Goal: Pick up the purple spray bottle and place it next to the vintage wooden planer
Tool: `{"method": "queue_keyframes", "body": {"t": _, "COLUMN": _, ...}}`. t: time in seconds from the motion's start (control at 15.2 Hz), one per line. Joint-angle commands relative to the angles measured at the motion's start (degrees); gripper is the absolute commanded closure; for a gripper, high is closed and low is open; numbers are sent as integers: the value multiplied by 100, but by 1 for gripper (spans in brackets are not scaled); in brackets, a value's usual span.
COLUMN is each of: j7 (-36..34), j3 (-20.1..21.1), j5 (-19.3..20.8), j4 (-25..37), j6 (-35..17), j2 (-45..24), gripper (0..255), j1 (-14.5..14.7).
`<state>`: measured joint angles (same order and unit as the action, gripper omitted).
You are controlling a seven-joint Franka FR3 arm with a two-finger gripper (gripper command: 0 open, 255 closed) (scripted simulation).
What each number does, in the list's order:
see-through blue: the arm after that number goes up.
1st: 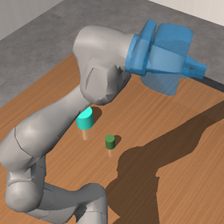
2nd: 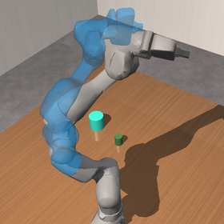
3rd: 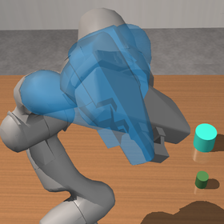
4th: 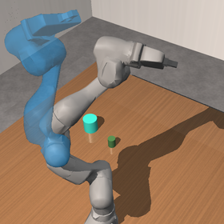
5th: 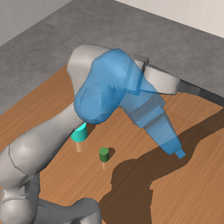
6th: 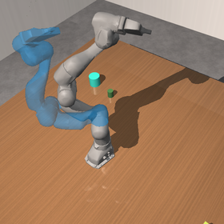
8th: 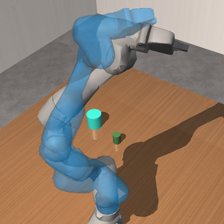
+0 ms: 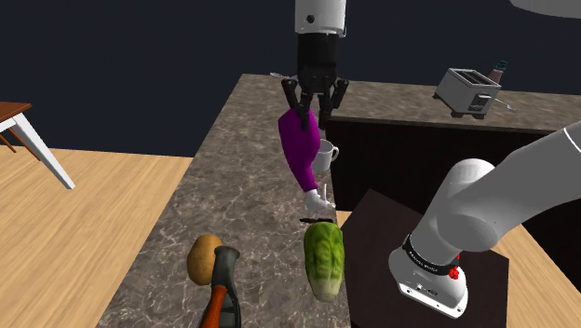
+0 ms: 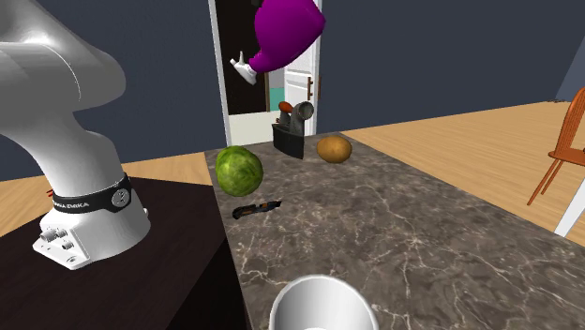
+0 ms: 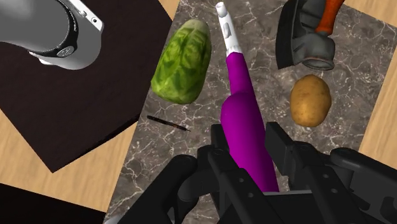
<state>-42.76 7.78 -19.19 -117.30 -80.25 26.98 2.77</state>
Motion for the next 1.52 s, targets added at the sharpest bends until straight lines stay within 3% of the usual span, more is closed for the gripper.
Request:
{"method": "queue_keyframes", "body": {"t": 0.0, "j7": -243, "j3": 177, "j5": -140, "j4": -88, "j6": -57, "j2": 109, "gripper": 255, "j1": 87}}
{"method": "queue_keyframes", "body": {"t": 0.86, "j7": -1995, "j3": 1605, "j5": -1013, "j4": 10, "j6": -645, "j2": 141, "gripper": 255, "j1": 659}}
{"method": "queue_keyframes", "body": {"t": 1.45, "j7": -3303, "j3": 2790, "j5": -1205, "j4": 688, "j6": -1241, "j2": -518, "gripper": 255, "j1": 879}}
